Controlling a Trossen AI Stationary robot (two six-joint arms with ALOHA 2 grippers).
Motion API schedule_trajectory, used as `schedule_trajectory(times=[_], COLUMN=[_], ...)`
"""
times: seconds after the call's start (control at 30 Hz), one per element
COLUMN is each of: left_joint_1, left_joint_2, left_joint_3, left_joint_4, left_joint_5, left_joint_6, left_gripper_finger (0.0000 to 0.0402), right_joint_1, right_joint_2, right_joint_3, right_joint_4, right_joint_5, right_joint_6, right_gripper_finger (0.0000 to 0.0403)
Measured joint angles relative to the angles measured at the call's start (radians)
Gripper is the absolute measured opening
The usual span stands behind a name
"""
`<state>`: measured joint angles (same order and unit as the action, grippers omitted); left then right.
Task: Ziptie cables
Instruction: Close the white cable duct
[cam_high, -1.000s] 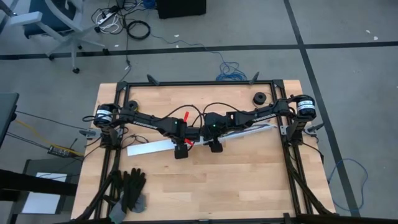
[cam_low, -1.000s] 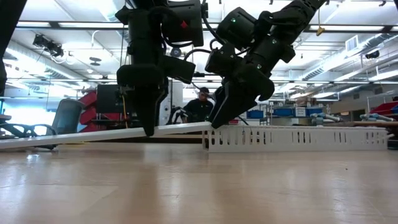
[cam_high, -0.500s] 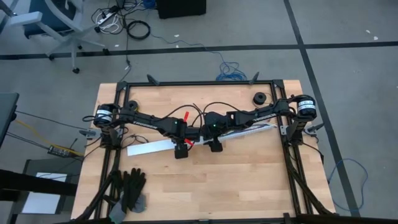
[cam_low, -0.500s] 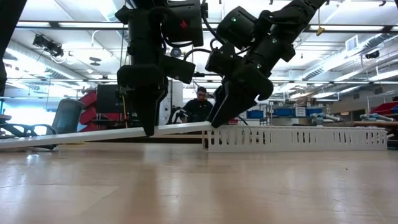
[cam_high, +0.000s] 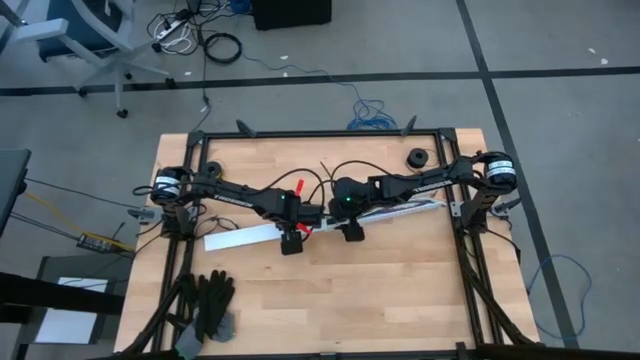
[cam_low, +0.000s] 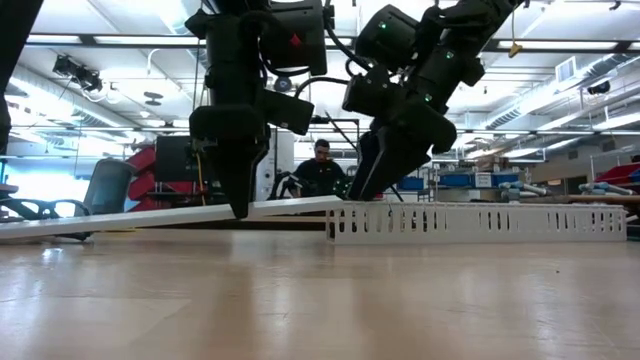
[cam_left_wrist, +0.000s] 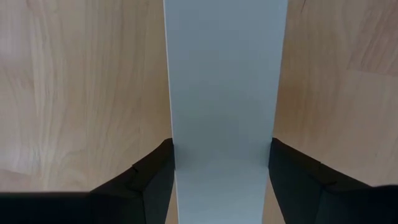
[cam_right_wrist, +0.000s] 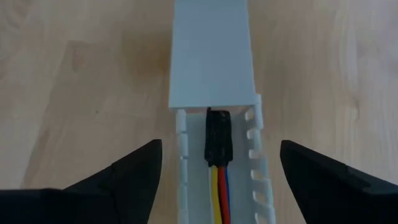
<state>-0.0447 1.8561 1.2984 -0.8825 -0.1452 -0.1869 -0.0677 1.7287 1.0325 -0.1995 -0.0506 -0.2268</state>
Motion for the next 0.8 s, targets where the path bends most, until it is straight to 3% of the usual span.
schedule_trajectory(times=[0.4, 0.8], left_joint_1=[0.000, 0.000], left_joint_2=[0.000, 0.000], left_joint_3=[0.000, 0.000], left_joint_4=[0.000, 0.000], left_joint_5=[0.000, 0.000], left_joint_6=[-0.004, -0.004], left_gripper_finger=[0.0209, 0.0209], right_joint_1=[-0.014, -0.018], right_joint_2=[0.003, 0.003], right_joint_3=[-0.012, -0.063], right_joint_4=[0.021, 0.083], right_joint_5=[-0.077, -0.073], right_joint_6=[-0.019, -0.013], right_gripper_finger=[0.0306, 0.0305])
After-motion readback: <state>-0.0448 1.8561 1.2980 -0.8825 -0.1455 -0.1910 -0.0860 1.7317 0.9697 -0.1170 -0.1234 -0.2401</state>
